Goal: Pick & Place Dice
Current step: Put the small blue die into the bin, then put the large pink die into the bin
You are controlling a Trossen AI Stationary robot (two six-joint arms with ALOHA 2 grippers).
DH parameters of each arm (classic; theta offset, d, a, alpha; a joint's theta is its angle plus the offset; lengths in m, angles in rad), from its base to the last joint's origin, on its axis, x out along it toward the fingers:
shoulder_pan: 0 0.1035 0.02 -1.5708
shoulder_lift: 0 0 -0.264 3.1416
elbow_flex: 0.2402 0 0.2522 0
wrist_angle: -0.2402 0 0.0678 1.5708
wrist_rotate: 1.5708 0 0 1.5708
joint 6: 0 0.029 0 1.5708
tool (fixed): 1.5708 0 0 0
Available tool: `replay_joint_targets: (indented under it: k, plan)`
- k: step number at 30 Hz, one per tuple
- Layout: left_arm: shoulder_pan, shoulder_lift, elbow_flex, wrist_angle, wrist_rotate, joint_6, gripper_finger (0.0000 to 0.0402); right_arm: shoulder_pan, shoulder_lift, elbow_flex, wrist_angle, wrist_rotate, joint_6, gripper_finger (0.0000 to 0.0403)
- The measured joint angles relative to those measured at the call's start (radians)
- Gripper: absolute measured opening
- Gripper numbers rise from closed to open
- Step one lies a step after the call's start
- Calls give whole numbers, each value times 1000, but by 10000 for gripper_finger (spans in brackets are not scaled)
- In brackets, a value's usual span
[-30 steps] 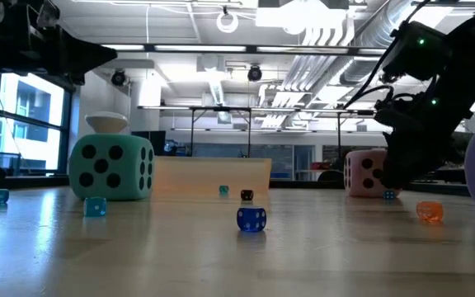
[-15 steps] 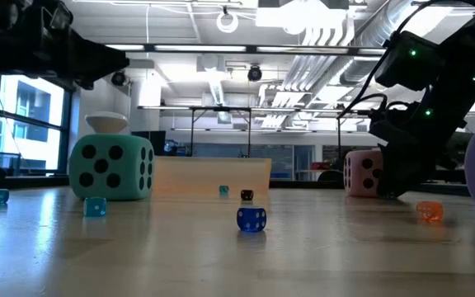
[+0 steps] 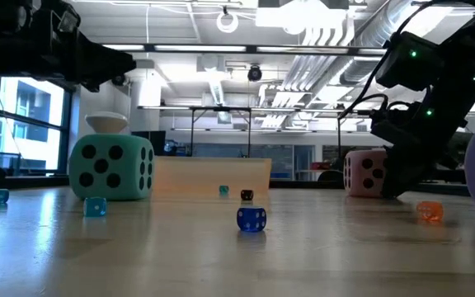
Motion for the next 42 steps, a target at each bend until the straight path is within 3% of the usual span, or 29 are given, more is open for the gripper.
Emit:
replay_joint_targets:
  k: [6, 13, 20, 26, 34, 42]
  plan:
    - [0, 45, 0, 39, 0, 0, 129, 36, -5, 56, 181, -101, -56, 36]
    - [0, 86, 0, 97, 0, 6, 129, -36, 51, 240, 505, -59, -436, 36]
    - [0, 109, 0, 118, 0, -50, 129, -218, 289, 517, 437, -208, -621, 36]
    - [0, 132, 0, 118, 0, -70, 129, -318, 476, 722, 253, -119, -667, 40]
    - [0, 156, 0, 117, 0, -71, 129, -377, 589, 790, 248, -120, -670, 147]
    - [0, 158, 0, 117, 0, -71, 129, -352, 523, 790, 247, -112, -776, 238]
